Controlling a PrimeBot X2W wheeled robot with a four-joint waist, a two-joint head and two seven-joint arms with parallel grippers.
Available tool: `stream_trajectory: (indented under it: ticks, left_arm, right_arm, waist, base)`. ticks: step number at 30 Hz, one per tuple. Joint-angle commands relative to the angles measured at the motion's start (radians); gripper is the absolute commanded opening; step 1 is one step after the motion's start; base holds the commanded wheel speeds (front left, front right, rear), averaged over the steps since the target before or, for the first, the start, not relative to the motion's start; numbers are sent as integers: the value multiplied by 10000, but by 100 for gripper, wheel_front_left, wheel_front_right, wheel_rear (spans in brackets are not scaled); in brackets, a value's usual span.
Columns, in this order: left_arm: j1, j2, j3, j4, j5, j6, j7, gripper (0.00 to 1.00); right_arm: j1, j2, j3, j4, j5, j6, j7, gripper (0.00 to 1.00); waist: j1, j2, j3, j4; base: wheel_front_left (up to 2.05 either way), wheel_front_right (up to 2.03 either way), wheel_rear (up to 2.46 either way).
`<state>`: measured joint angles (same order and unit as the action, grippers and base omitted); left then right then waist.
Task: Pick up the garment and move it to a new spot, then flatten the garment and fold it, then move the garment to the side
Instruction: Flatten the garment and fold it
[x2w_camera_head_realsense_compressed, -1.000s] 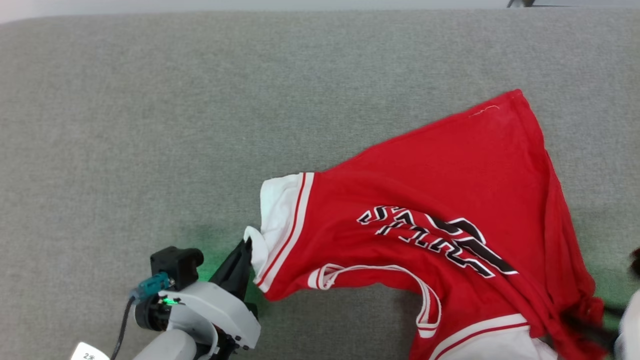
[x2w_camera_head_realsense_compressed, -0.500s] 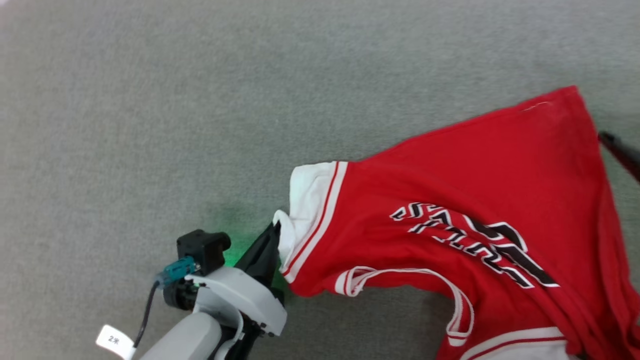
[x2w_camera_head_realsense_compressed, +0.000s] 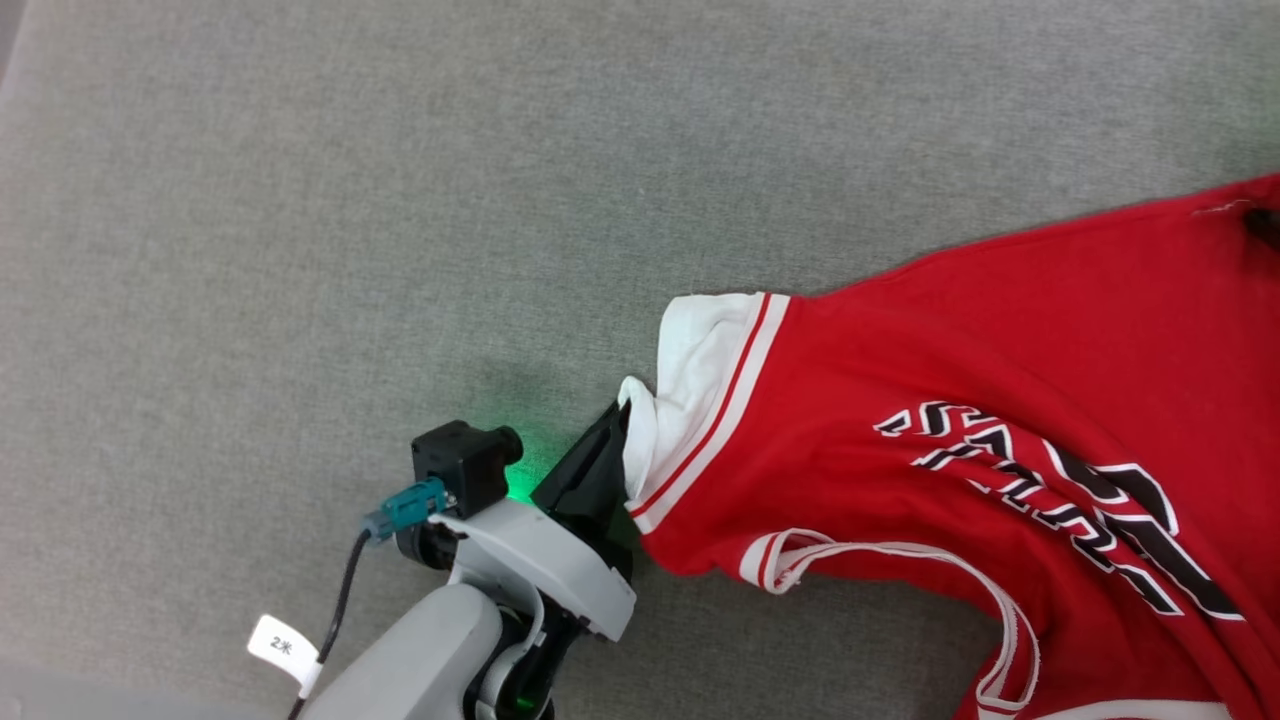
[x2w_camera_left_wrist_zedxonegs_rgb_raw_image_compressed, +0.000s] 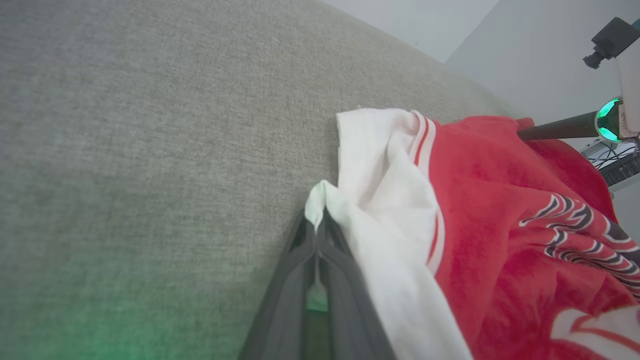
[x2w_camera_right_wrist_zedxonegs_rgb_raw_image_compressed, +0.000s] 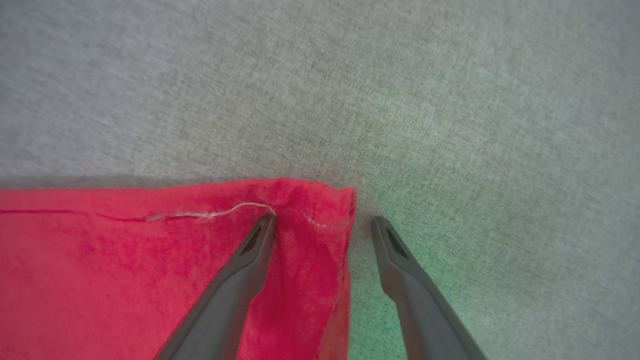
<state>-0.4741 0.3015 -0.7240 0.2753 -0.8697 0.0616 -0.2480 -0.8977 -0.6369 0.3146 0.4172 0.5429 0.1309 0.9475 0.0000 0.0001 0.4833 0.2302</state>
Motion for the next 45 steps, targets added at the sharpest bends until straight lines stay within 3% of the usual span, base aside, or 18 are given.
stream_trajectory:
  ticks: [1,2,3,7,10,15,21,28,32,38,45]
  left_arm:
    - [83,110,57,346,-9,59,45,0]
    - [91,104,73,387,-4,36,38,0]
    - [123,109,105,464,-11,-5,36,0]
    - [132,148,208,458,-64,-86,-12,0]
    - [-144,236,366,482,-64,-326,-65,0]
    - [-963,393,450,724,68,-630,21,0]
    - [-3393,448,801,1563,234,-877,634,0]
    - [-6978,-145,2284,3730,-1157,-1126,1490,0]
    - [-9206,65,2739,5070,-963,-1073,1169,0]
    - [-11914,219,3370,6510,-766,-1048,169,0]
    - [-12823,51,3876,7342,-747,-1461,-176,0]
  right_arm:
    - [271,165,353,301,107,-2,49,60]
    - [289,168,459,395,190,-2,-15,17]
    - [306,165,608,555,351,-4,-242,0]
    - [90,305,355,701,478,-2,-1101,0]
    - [-396,631,-235,974,651,-1,-2713,0]
    - [-777,860,-548,1499,447,-5,-3917,0]
    - [-2058,1199,-1269,2330,83,-7,-5149,0]
    - [-4463,2208,-2308,3774,-1036,-7,-6852,0]
    - [-5972,2778,-2852,4598,-1599,-8,-7861,0]
    - [-7794,3040,-3660,5640,-2232,-11,-9308,0]
    - [-8347,3242,-3664,6784,-2394,-21,-9997,0]
  waist:
    - [0,-1,104,115]
    - [0,-1,75,109]
    - [0,-1,-29,69]
    - [0,-1,-229,-42]
    - [0,-1,-503,-168]
    - [0,-1,-631,-322]
    - [0,-1,-484,-621]
    - [0,-1,73,-1295]
    - [0,-1,433,-1696]
    - [0,-1,610,-2010]
    - [0,-1,360,-2103]
  base:
    - [0,0,0]
    - [0,0,0]
    - [0,0,0]
    - [0,0,0]
    - [0,0,0]
    - [0,0,0]
    - [0,0,0]
    - [0,0,0]
    - [0,0,0]
    - [0,0,0]
    - [0,0,0]
